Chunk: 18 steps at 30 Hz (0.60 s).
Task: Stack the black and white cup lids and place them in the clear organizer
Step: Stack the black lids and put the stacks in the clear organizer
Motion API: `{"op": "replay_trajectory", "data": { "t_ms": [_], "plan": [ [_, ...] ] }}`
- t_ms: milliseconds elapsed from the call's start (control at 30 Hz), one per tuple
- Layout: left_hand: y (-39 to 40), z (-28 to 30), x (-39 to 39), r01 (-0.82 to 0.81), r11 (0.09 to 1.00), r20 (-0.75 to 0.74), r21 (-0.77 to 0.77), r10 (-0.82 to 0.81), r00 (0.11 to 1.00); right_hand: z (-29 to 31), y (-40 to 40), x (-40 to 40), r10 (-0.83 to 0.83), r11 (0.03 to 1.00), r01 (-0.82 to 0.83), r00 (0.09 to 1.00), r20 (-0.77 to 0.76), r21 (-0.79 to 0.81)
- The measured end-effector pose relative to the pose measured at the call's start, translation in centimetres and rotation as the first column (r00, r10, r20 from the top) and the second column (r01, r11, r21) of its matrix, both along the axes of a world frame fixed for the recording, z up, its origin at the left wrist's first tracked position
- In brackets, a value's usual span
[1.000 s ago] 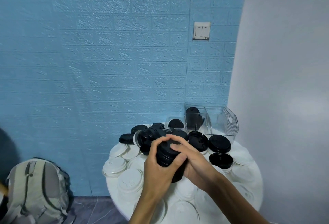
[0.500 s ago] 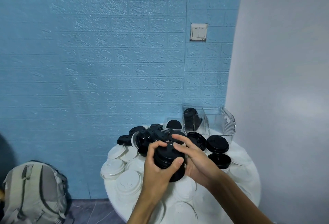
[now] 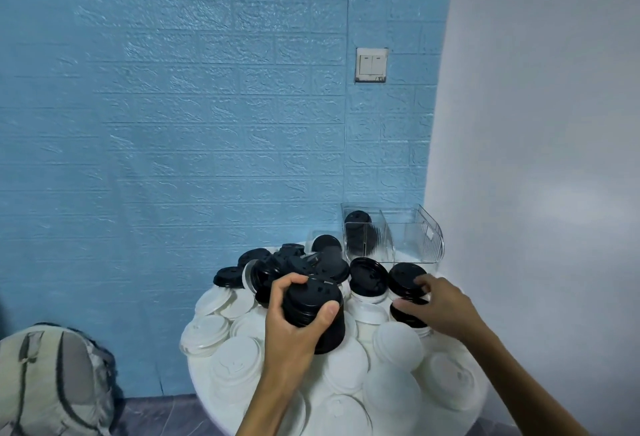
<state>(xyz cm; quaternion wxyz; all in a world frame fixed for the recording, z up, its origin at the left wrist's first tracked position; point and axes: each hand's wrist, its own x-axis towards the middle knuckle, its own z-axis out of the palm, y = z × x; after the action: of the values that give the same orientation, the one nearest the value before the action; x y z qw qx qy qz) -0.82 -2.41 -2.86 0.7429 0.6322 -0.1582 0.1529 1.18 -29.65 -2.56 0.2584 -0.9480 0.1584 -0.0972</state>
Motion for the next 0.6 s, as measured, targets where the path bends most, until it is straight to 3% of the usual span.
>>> {"op": "replay_trajectory", "data": {
  "t_ms": [200, 600],
  "plan": [
    [-0.3, -0.2, -0.1, -0.001, 1.0, -0.021, -0.006, 0.001, 1.0, -1.0, 1.3, 0.8, 0.038, 0.993, -0.043, 0.998, -0.046, -0.114],
    [-0.2, -0.4, 0.1, -0.006, 1.0, -0.027, 0.02, 0.006, 1.0, -1.0, 1.4, 1.2, 0.008, 1.0, -0.005, 0.99, 0.139, -0.021]
  ]
}}
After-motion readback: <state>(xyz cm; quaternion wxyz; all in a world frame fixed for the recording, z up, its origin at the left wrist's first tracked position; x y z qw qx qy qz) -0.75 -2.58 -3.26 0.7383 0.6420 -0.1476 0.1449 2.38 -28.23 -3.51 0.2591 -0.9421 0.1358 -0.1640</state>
